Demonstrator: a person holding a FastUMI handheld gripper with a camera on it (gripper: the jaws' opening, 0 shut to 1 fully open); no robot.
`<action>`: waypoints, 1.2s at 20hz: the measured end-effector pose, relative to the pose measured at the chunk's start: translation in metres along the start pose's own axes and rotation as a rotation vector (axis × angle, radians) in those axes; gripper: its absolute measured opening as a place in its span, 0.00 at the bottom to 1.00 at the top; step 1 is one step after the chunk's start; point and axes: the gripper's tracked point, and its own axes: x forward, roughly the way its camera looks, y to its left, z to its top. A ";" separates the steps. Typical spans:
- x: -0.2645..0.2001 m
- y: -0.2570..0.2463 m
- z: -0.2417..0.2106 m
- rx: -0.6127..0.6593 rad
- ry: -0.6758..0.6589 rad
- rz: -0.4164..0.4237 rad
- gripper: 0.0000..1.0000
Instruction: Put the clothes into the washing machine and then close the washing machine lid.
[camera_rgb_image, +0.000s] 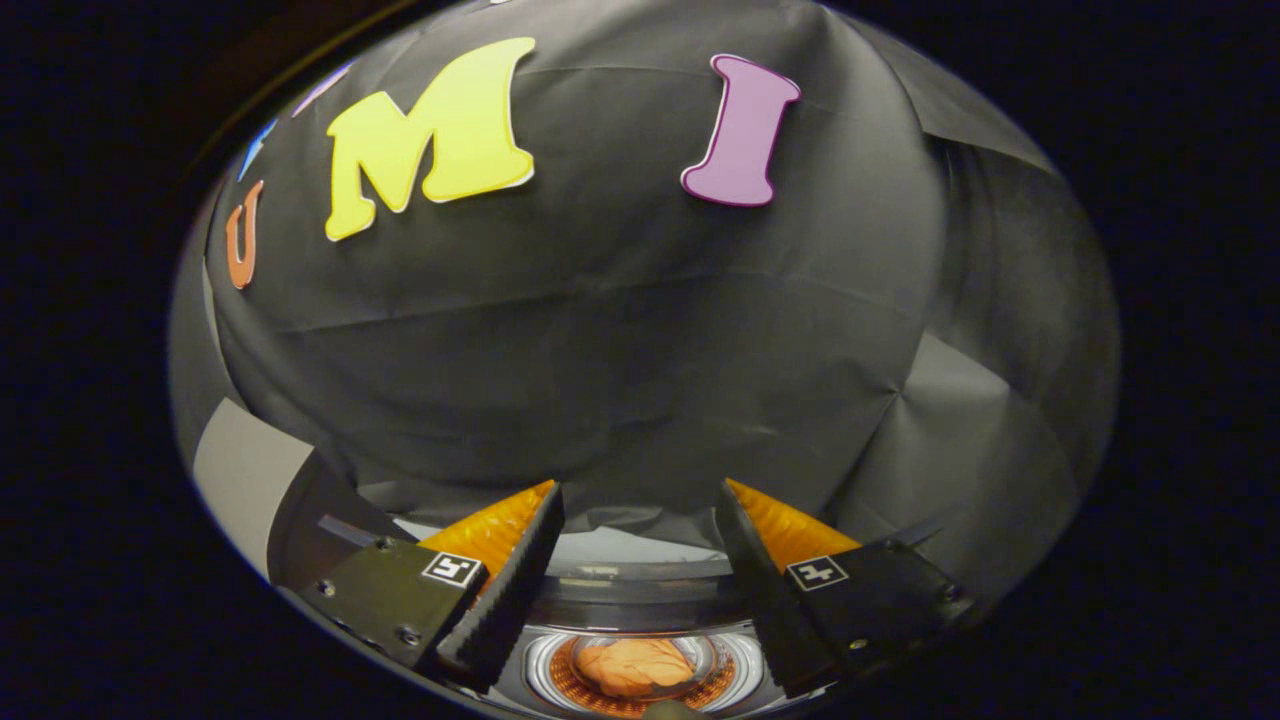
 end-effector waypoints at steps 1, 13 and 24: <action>-0.001 0.000 -0.001 -0.002 -0.003 0.001 0.96; -0.024 0.006 -0.013 -0.014 -0.059 0.008 0.96; -0.060 -0.004 -0.053 -0.010 -0.077 0.005 0.96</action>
